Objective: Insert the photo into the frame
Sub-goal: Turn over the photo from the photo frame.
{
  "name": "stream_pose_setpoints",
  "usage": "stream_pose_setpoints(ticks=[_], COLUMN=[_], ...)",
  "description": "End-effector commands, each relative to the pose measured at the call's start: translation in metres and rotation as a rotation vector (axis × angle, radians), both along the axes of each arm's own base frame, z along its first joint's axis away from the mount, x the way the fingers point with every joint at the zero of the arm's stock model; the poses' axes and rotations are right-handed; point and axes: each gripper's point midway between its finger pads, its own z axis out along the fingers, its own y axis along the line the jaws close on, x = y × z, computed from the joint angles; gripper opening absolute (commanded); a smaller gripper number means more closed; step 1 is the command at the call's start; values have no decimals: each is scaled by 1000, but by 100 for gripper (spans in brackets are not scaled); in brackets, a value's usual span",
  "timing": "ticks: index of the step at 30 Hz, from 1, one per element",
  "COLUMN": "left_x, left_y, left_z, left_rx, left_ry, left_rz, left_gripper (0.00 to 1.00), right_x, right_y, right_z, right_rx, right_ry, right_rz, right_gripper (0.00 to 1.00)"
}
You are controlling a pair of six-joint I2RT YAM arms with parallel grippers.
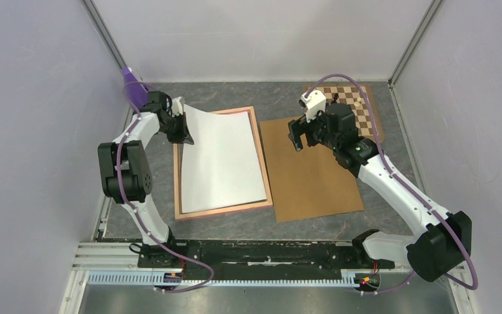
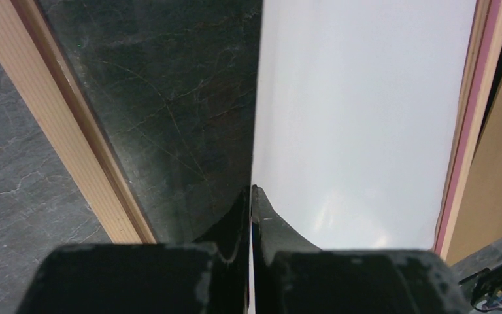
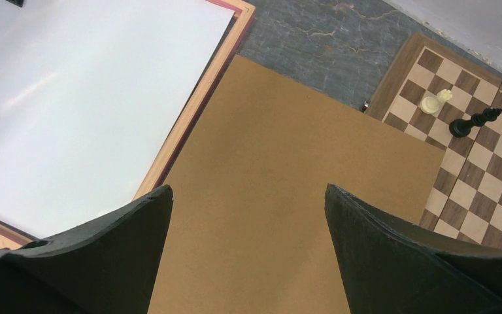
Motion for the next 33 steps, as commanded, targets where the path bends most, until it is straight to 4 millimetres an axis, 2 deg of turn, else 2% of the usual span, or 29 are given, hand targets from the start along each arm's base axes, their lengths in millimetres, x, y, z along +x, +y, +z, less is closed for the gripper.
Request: stream_pose_setpoints(ticks=[1,7,12,17,25,33], left_x=[8,7,6,6,5,10], left_y=[2,3,5,6,8,6], left_z=[2,-1,-2,-4,-7,-14], left_rx=[16,21,33,42,52,44], left_ry=[-29,-23,-20,-15,-9,8], left_rz=[28,27,24,24,29,21], left_gripper=[5,11,23,29,47,52], right_x=[5,4,4,4,3,2], right_y=[4,4,4,4,3,2], right_z=[18,19,20,20,19,19], right_rx=[20,22,23,25,24,24], right_ry=[-56,-60,-59,-60,-58,-62], right_rz=[5,6,7,7,7,5], right_gripper=[89,89,89,89,89,89])
